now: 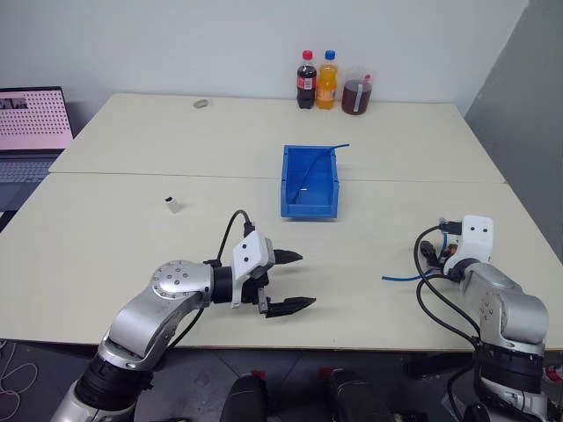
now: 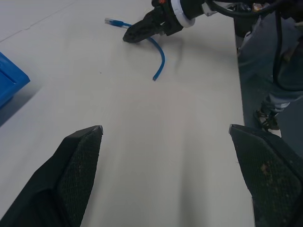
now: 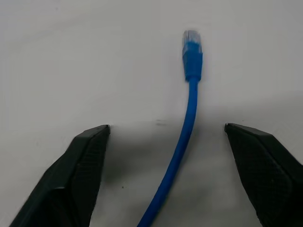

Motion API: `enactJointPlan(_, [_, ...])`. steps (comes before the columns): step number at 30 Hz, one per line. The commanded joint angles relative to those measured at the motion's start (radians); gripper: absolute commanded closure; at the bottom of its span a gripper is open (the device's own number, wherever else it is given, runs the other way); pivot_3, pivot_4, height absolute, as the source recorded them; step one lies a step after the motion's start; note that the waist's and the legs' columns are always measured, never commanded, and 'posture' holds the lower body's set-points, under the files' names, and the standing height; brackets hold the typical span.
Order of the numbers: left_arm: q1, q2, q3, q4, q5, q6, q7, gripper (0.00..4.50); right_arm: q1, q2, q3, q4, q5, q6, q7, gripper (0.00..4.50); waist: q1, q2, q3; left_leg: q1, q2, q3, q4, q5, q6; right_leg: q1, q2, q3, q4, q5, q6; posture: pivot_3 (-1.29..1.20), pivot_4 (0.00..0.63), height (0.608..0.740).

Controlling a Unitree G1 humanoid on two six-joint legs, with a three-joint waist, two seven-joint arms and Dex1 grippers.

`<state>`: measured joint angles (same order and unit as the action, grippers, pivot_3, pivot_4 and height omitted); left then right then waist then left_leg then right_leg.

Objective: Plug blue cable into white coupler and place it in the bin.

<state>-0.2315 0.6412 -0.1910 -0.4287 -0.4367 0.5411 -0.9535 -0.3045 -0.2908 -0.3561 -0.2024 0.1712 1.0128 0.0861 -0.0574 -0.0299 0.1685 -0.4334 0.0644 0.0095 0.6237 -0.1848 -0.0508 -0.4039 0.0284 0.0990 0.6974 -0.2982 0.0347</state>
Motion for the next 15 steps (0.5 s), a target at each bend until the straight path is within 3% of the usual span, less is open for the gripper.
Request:
enactJointPlan(1, [-0.013,-0.001,0.000,-0.008,0.002,-0.013,-0.005,0.00,-0.029,-0.023,-0.040,0.011,0.019,-0.005,0.001,1.53,0.000,0.000,0.000,0.000,0.000,0.000,0.000,0.000,0.000,0.000,0.000,0.000,0.000,0.000,0.000,0.00,0.150,0.740])
enactJointPlan(12, [-0.009,-0.019,-0.004,0.017,0.035,-0.076,-0.001,0.00,-0.075,-0.094,-0.078,0.076,0.079,0.035,0.051,4.46,0.000,0.000,0.000,0.000,0.000,0.000,0.000,0.000,0.000,0.000,0.000,0.000,0.000,0.000,0.000,0.00,0.150,0.740])
enactJointPlan(15, [0.029,-0.005,0.019,0.004,0.002,-0.057,-0.016,0.00,-0.078,-0.197,-0.009,0.063,0.118,0.058,0.181,4.46,0.000,0.001,0.000,0.000,0.000,0.000,0.000,0.000,0.000,0.000,0.000,0.000,0.000,0.000,0.000,0.00,0.150,0.740])
